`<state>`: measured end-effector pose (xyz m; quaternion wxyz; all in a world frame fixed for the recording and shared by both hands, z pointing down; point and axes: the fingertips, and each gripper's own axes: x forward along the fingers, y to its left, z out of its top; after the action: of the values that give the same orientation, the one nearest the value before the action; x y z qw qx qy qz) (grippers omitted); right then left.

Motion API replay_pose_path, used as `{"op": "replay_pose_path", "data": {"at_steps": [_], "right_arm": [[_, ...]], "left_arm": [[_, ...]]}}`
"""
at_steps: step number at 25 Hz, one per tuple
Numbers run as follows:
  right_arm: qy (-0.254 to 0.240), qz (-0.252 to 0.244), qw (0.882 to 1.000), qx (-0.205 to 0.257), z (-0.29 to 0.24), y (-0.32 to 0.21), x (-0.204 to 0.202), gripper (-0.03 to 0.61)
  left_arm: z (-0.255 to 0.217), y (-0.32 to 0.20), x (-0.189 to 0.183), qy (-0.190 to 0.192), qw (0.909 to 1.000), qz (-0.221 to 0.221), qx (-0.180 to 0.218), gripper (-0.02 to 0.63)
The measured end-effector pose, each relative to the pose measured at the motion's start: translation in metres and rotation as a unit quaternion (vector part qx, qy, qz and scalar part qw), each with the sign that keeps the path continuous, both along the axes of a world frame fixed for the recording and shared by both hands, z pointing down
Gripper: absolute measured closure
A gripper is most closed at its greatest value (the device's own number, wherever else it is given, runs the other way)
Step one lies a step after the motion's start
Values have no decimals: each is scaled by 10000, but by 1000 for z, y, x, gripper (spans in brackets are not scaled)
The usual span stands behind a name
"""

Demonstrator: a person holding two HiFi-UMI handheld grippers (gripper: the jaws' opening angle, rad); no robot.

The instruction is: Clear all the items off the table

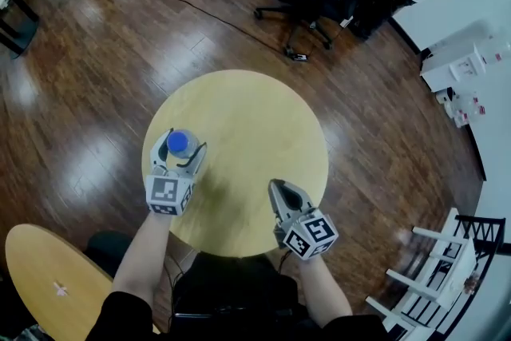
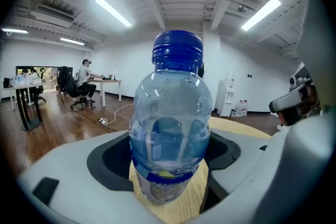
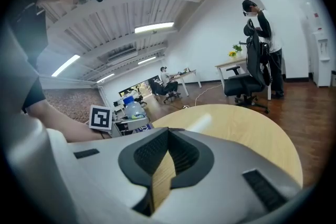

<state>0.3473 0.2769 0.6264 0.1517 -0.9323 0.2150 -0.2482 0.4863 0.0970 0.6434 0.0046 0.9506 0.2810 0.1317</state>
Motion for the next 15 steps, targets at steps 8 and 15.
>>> {"op": "replay_pose_path", "data": {"at_steps": [8,15], "right_arm": [[437,-174,9989,-8,-23,1,-3,575],[764,-248,9967,127,-49,18,-7,575]], "left_arm": [[-15,-15,-15,149,9994,-309,41,229],[-52,-34,-37,287,9969,-731,48,229]]}}
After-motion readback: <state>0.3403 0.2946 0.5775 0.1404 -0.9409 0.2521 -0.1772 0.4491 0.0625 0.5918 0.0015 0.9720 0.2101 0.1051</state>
